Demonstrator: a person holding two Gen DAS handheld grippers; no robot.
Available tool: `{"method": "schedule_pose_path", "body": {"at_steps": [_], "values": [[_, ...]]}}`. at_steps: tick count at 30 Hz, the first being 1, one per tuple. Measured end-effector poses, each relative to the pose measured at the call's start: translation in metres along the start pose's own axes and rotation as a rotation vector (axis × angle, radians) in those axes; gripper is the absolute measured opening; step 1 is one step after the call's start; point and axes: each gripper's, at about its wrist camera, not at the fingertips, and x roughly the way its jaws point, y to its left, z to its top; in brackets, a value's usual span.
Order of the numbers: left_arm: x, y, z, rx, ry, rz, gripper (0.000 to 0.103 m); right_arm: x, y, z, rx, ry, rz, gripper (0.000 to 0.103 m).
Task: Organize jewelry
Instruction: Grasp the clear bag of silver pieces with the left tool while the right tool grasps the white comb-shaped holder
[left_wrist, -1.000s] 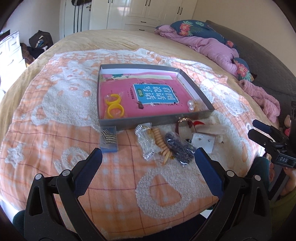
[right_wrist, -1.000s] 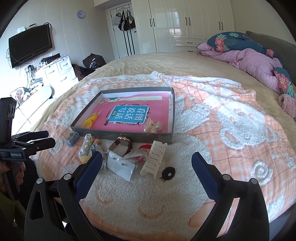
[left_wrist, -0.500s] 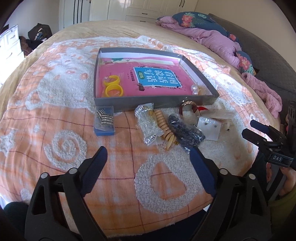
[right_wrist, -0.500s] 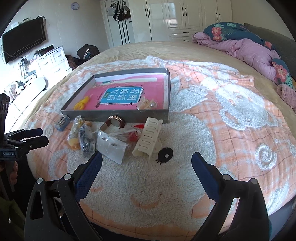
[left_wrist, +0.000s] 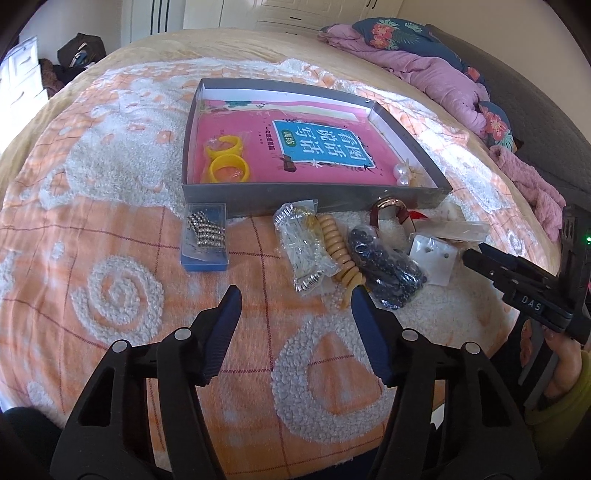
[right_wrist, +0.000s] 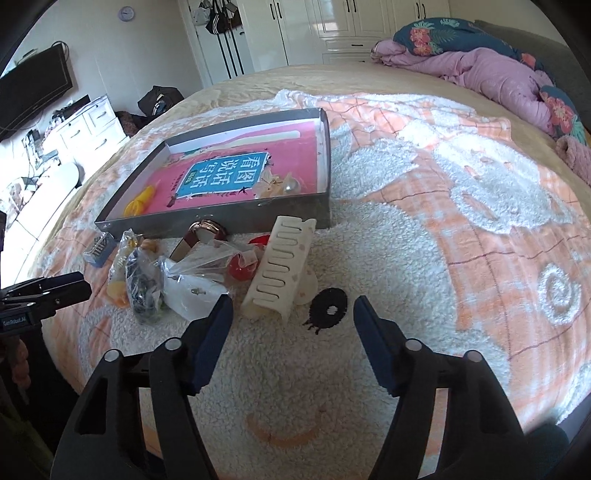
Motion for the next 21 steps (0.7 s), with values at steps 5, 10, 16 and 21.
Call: {"method": "schedule_pose_path", "body": {"at_steps": [5, 10, 16, 21], "values": [[0.008, 0.001, 0.007, -0.01, 0.015, -0.002, 0.05, 0.01, 0.001, 0.003, -0.008, 0.008, 0.001, 0.043], [0.023, 0.003, 0.013, -0.026, 0.048, -0.012, 0.046, 0.009, -0.006, 0.006, -0.009, -0.005, -0.013, 0.04], [0.034, 0.003, 0.02, -0.031, 0.074, -0.027, 0.044, 0.012, -0.009, 0.015, -0.029, -0.025, -0.024, 0.04], [0.041, 0.001, 0.023, -0.037, 0.085, -0.042, 0.045, 0.026, -0.014, 0.018, -0.033, 0.003, -0.035, 0.04]]}}
